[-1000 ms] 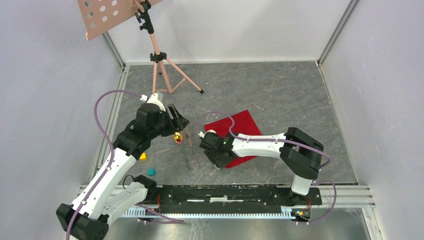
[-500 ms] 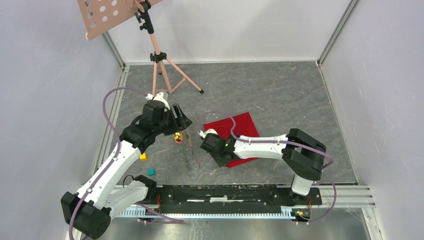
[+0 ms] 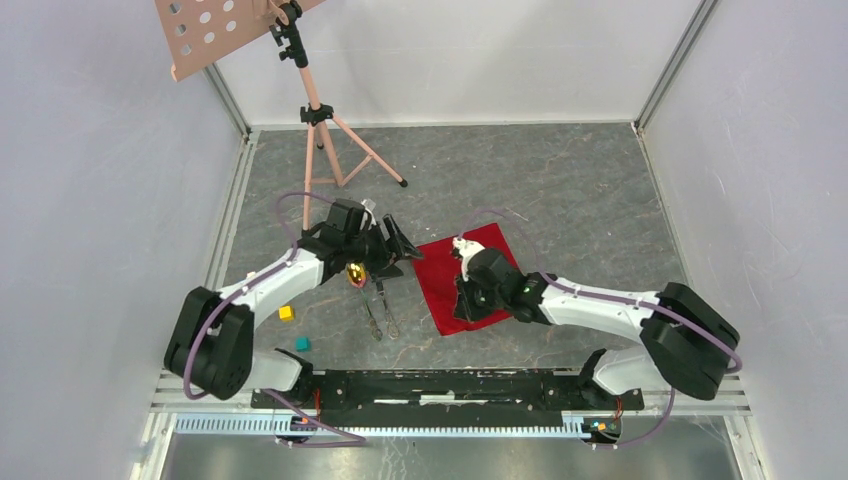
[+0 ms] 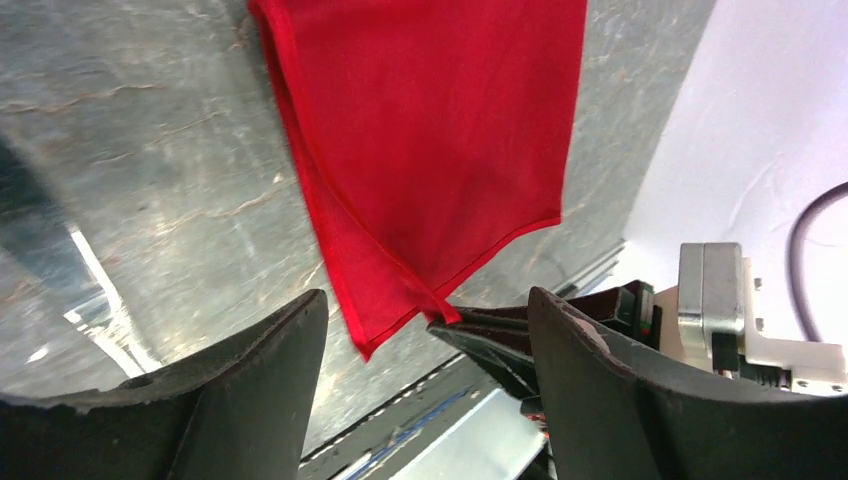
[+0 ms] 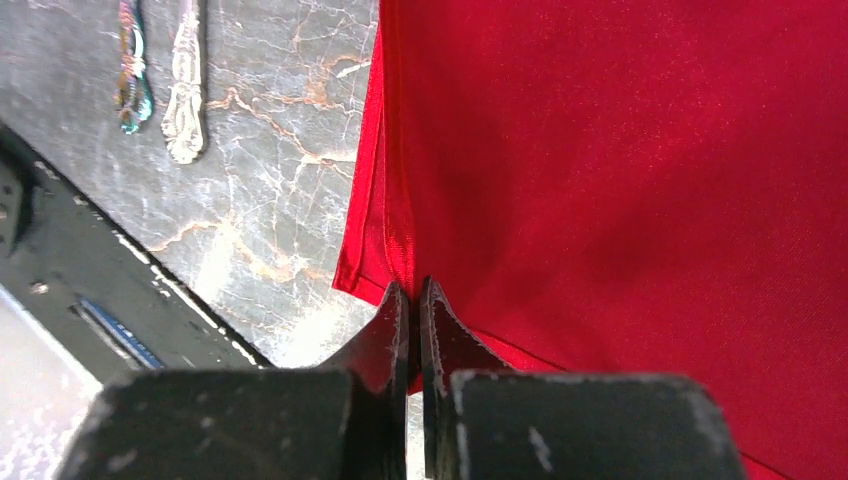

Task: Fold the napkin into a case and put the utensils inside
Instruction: Smooth out the lower triangle-folded napkin at the center of the board, then pick up the lower triangle-folded napkin from the center of the board.

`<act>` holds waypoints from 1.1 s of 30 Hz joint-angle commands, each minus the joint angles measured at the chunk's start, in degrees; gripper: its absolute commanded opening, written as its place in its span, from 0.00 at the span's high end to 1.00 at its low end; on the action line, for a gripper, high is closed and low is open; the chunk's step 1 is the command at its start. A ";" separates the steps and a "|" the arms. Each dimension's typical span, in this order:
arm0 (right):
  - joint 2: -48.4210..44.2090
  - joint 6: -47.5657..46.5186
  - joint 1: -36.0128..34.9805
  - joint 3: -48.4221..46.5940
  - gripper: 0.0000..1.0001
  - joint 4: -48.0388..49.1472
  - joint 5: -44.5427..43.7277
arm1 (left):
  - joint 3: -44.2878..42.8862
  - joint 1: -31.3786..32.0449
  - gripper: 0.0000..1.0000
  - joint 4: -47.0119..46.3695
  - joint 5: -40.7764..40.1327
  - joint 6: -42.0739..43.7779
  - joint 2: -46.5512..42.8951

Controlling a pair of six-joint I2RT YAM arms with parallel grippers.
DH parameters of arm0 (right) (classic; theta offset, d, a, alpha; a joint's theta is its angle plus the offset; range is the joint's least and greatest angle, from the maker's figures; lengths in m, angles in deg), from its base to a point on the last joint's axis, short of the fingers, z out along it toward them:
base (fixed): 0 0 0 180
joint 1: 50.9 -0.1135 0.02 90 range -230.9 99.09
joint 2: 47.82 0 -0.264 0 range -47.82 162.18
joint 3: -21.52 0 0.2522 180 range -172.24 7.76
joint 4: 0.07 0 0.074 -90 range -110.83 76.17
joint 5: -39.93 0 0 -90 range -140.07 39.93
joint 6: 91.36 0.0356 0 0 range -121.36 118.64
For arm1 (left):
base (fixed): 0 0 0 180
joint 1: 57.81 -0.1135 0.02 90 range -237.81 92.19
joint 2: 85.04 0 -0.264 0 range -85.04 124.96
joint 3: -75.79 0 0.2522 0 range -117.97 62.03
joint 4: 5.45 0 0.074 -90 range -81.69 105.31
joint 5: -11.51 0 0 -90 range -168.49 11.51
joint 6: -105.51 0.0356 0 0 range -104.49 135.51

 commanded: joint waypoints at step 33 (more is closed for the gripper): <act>21.97 0.63 -10.28 -26.87 0.35 -26.56 -14.34 | -2.74 0.89 0.19 13.77 -21.77 12.39 -20.70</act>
